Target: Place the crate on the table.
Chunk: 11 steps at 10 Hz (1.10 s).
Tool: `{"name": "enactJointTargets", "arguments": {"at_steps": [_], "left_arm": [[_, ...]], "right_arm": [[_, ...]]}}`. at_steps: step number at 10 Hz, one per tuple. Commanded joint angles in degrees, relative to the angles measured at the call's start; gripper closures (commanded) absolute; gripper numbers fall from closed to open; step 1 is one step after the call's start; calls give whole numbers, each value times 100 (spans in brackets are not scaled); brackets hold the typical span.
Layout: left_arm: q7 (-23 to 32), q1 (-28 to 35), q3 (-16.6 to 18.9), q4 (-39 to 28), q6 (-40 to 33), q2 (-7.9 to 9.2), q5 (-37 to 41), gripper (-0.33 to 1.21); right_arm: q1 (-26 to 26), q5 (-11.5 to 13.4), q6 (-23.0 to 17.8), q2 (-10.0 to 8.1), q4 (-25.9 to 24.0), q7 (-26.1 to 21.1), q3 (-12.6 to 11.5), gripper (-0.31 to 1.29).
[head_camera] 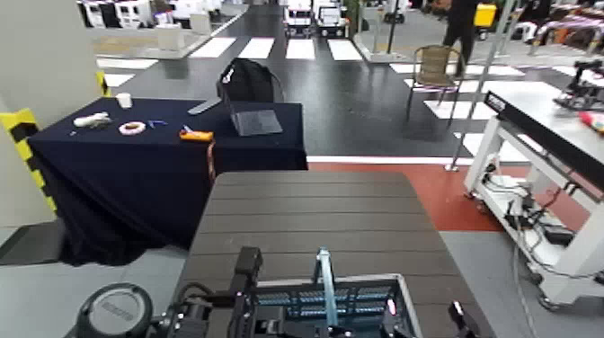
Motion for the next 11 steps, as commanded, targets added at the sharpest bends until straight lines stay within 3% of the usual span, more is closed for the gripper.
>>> {"name": "enactJointTargets", "arguments": {"at_steps": [1,4,8,10,11], "left_arm": [[-9,-27,-14,26,0,0,9,119],[-9,-132,-67,167,-17,-27,0,119],[-97,-800,-410,940,0,-123,-167,119],[-615,-1240,-551,1398,-263,-185,-835,119],[-1125,-1503,-735,1723,-474,-264,-1310,119]], "right_arm": [[-23,-11,-19,-10,15,-1,12,13],[-32,-29,-27,-10,32,-1,30,13],[-93,-90,-54,-18,94,17,91,14],[-119,-117,-63,-18,120,26,126,13],[-137,-143,-63,-36,129,26,144,14]]}}
